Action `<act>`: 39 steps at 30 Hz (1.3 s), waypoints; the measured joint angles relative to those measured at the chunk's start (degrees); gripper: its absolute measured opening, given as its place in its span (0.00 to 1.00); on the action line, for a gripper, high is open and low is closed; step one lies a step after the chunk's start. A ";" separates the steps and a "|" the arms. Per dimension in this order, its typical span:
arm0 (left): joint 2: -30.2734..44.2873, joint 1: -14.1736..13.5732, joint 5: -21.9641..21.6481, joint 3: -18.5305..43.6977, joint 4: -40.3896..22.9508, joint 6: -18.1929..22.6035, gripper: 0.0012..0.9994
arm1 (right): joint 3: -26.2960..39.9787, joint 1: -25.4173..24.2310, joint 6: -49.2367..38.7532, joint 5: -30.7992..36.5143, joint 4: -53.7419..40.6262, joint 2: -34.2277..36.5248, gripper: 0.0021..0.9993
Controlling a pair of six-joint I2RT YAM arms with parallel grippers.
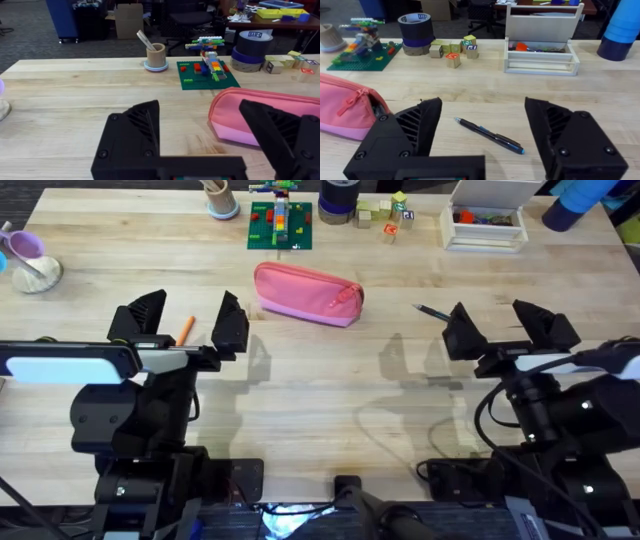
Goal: Unzip the bag, pick up the pens from the table one at a time and place them inside, then zip the bag closed.
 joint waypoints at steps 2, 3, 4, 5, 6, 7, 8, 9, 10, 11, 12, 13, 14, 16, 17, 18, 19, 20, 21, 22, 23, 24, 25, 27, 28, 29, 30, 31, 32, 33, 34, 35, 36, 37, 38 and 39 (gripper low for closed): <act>0.00 0.02 -0.01 0.00 0.00 0.00 1.00 | 0.00 0.00 0.00 0.00 -0.02 0.00 1.00; 0.00 0.02 -0.02 0.00 0.00 0.00 1.00 | 0.00 0.00 0.00 0.00 -0.07 0.00 1.00; 0.00 0.00 -0.02 0.00 0.00 0.00 1.00 | 0.00 0.00 0.00 0.00 -0.13 0.00 1.00; 0.00 0.00 -0.02 0.00 0.00 0.00 1.00 | 0.00 0.00 0.00 -0.01 -0.20 0.00 1.00; 0.00 0.01 -0.01 0.00 0.00 0.00 1.00 | 0.00 0.00 0.00 -0.02 -0.24 0.00 1.00; 0.00 0.00 -0.02 0.00 0.00 0.00 1.00 | 0.00 0.00 0.00 -0.02 -0.26 0.00 1.00; 0.00 0.00 -0.02 0.00 0.00 0.00 1.00 | 0.02 0.00 -0.02 -0.02 -0.26 0.00 1.00; 0.00 0.01 -0.02 0.00 0.00 0.00 1.00 | 0.02 0.00 -0.01 -0.02 -0.26 0.00 1.00; 0.00 0.02 -0.02 0.00 0.00 0.00 1.00 | 0.02 0.00 0.00 -0.02 -0.26 0.00 1.00; 0.00 0.00 -0.02 0.00 0.00 0.00 1.00 | 0.02 0.00 0.00 -0.02 -0.26 0.00 1.00; 0.00 0.02 -0.02 0.00 0.00 0.00 1.00 | 0.02 0.00 0.00 -0.01 -0.26 0.00 1.00; 0.00 0.00 -0.02 0.00 0.02 0.00 1.00 | 0.02 0.00 0.00 0.02 -0.26 0.00 1.00; 0.00 0.00 -0.02 0.00 0.04 0.00 1.00 | 0.02 0.00 0.00 0.07 -0.22 0.00 1.00; 0.00 0.01 -0.02 0.00 0.07 0.00 1.00 | 0.02 0.00 0.00 0.04 -0.13 0.01 1.00; 0.00 0.00 -0.02 0.00 0.07 0.00 1.00 | 0.02 0.00 0.02 -0.02 -0.04 0.00 1.00; 0.00 0.00 -0.02 0.00 0.04 0.00 1.00 | 0.02 0.00 0.02 -0.19 -0.02 0.00 1.00; 0.00 0.00 -0.02 0.00 0.01 0.00 0.99 | 0.02 0.00 0.02 -0.40 -0.07 0.00 1.00; 0.00 0.00 -0.02 0.02 -0.14 0.00 0.99 | 0.11 0.00 0.02 -0.65 -0.32 0.00 1.00; 0.00 0.02 -0.02 0.11 -0.63 0.00 0.99 | 0.41 0.00 0.02 -0.86 -1.03 0.00 1.00; 0.00 0.00 -0.01 0.34 -1.72 0.00 0.99 | 1.04 0.00 0.02 -1.03 -2.32 0.02 1.00; 0.00 0.00 -0.02 0.82 -3.50 0.00 0.99 | 2.04 0.00 0.04 -1.41 -4.46 0.01 1.00; 0.00 0.02 -0.02 1.57 -5.48 0.00 1.00 | 3.00 0.00 0.04 -1.71 -6.61 0.11 1.00; 0.02 0.01 -0.02 2.66 -7.49 0.00 0.99 | 4.57 0.00 0.03 -1.85 -9.89 0.52 1.00; 0.41 0.02 -0.02 6.19 -12.03 -0.04 0.99 | 7.81 0.00 0.04 -2.21 -14.74 2.33 1.00; 0.86 0.00 -0.02 8.17 -13.78 -0.22 0.99 | 9.40 0.00 0.04 -2.35 -16.37 3.35 1.00; 1.53 0.01 -0.01 10.52 -15.93 -0.35 0.99 | 11.23 0.00 0.04 -2.47 -17.94 4.52 1.00; 2.53 0.00 0.00 13.23 -18.20 -0.56 0.99 | 13.41 0.00 0.04 -2.60 -19.57 5.86 1.00; 3.61 0.00 0.00 15.65 -19.85 -0.72 0.99 | 15.41 0.00 0.05 -2.76 -20.62 7.18 1.00; 4.87 0.00 0.02 17.92 -21.35 -0.75 0.99 | 17.59 0.00 0.07 -2.86 -21.68 8.65 1.00; 6.49 0.00 0.04 20.38 -22.95 -0.87 0.99 | 19.94 0.00 0.07 -2.99 -22.69 10.26 1.00; 8.23 0.02 0.05 22.66 -24.44 -0.90 0.99 | 22.20 0.00 0.07 -3.07 -23.50 11.87 1.00; 9.89 0.02 0.06 24.56 -25.41 -0.92 0.99 | 24.24 0.00 0.07 -3.19 -24.07 13.49 1.00; 12.08 0.00 0.07 26.85 -26.65 -0.94 0.99 | 26.44 0.00 0.08 -3.35 -24.76 15.30 1.00; 14.00 0.00 0.11 28.67 -27.56 -0.99 0.99 | 28.33 0.00 0.11 -3.62 -25.06 16.98 1.00; 16.29 0.02 0.21 30.66 -28.48 -1.10 0.99 | 30.47 0.00 0.22 -4.14 -25.57 18.99 1.00; 18.41 0.01 0.31 32.40 -29.13 -1.11 0.99 | 32.24 0.00 0.23 -4.70 -25.82 20.85 1.00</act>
